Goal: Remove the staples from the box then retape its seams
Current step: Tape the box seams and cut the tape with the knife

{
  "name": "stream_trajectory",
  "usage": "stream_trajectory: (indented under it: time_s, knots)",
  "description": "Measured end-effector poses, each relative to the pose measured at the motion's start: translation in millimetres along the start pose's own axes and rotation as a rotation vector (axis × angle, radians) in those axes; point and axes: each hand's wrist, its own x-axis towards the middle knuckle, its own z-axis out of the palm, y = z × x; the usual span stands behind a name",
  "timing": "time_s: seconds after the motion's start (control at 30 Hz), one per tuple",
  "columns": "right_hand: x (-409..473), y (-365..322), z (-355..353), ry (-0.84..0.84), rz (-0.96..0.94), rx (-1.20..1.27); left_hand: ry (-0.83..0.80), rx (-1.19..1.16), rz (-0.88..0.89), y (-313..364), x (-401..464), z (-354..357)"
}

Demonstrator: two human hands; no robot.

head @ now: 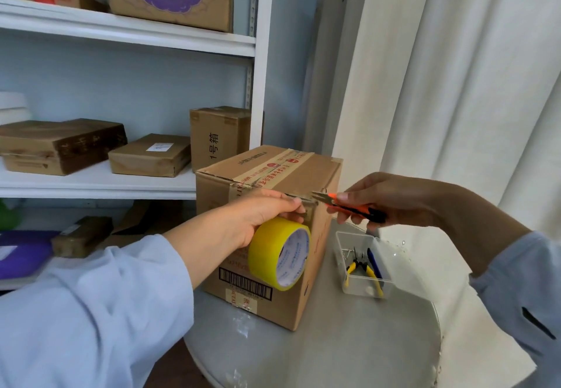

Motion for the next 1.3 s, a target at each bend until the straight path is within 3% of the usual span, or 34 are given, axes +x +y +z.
stream_trajectory:
  time_s: [0.27, 0.93, 1.3]
  knots:
    - [-1, 10, 5, -0.082, 0.113, 0.062, 0.008, -0.012, 0.004, -2, -5, -1]
    - [13, -2, 28, -0.018, 0.226, 0.409, 0.012, 0.001, 0.019, -7, -8, -4]
    - [13, -8, 32, 0.027, 0.214, 0.361, 0.019, 0.062, 0.057, -7, -9, -5]
